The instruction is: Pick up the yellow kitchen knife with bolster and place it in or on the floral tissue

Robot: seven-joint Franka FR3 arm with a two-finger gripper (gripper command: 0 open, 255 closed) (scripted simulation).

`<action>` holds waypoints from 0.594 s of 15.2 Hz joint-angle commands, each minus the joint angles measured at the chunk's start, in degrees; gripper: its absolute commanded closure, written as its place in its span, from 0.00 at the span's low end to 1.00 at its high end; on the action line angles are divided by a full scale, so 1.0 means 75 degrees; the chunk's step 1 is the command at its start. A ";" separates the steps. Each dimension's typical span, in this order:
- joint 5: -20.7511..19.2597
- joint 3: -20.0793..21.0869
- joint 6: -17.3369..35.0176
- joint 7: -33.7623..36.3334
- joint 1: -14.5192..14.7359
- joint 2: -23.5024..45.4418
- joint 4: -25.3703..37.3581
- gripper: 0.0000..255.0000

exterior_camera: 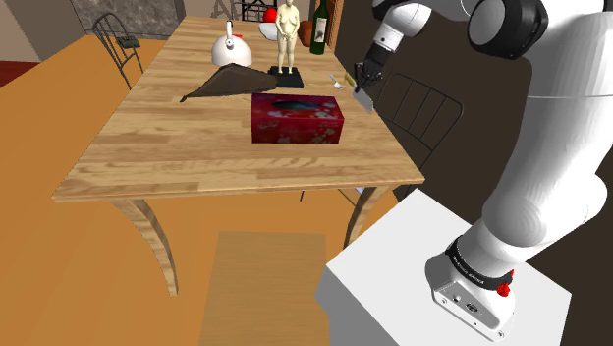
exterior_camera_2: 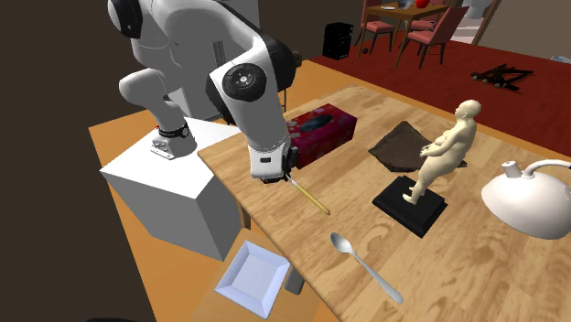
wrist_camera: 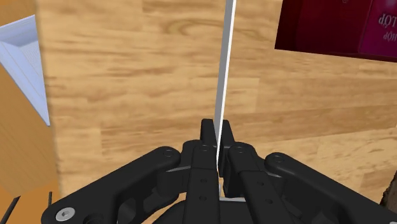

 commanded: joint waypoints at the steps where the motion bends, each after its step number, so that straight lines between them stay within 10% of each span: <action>1: -0.0036 -0.0011 -0.0155 0.0076 0.0006 -0.0075 0.0096 1.00; 9: -0.0138 -0.0045 -0.0831 0.0338 -0.0034 -0.0233 0.0668 1.00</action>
